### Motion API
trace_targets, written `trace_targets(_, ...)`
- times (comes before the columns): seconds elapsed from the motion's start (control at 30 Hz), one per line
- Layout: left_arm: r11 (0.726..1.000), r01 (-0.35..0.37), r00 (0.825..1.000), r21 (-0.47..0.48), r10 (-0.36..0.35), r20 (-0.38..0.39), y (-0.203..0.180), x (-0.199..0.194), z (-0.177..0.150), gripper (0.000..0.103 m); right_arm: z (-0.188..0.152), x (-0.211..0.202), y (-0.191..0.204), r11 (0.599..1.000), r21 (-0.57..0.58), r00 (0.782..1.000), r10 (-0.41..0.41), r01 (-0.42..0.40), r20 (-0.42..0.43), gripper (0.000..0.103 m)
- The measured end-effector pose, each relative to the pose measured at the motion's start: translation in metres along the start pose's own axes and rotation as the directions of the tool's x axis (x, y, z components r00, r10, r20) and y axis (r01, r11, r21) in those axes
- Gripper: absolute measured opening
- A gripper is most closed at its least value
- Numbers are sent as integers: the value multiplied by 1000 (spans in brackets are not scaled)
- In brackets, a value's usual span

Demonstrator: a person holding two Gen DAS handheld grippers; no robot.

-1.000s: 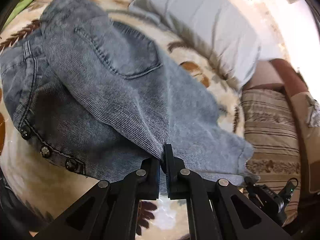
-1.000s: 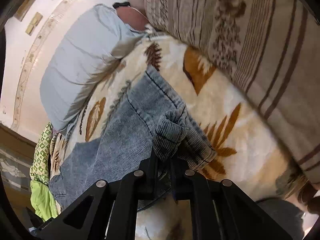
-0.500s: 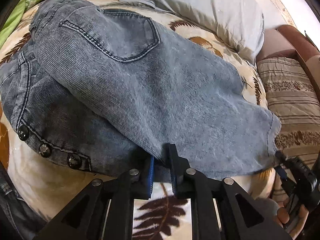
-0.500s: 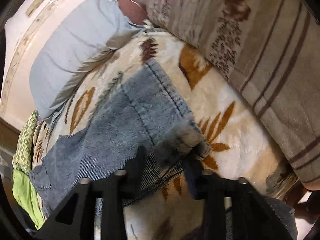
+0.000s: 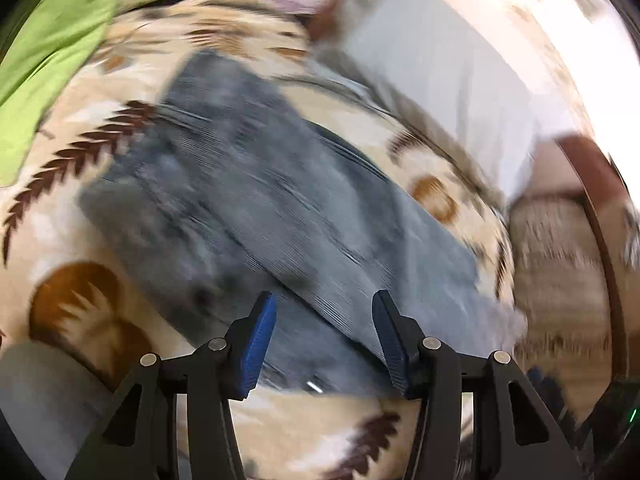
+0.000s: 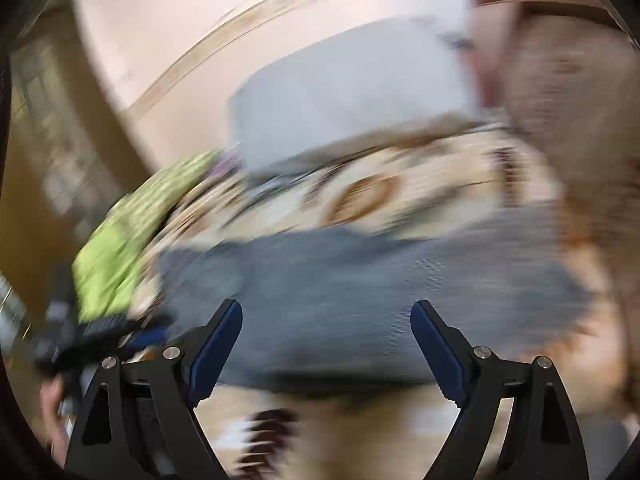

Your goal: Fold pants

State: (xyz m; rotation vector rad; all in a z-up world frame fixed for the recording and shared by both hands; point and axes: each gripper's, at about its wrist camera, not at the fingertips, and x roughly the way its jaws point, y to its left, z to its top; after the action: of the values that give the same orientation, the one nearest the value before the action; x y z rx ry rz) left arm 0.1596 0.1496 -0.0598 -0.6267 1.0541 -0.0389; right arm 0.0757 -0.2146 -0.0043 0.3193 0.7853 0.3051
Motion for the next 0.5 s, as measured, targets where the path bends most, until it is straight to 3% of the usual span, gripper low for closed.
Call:
trace_targets(0.1,993,-17,1000,-113,17,0,40,-3,35,50,-1,49,45,988,-91,986,113,-125,-122,87)
trace_targets(0.17,986,-34,999,-165,34,-3,61,0,55,50,-5,80,79,969,-171,971,144,-178,-193,87)
trace_targets(0.3,968,1,1000,-250,-6,-22,92,15,84,49,-18,126,133,932,-287,954,148,-224,-262,87)
trace_targets(0.5,959,55,998,-277,-64,-23,106,26,86,49,-27,184,185,885,-399,940,110,-241,-322,80)
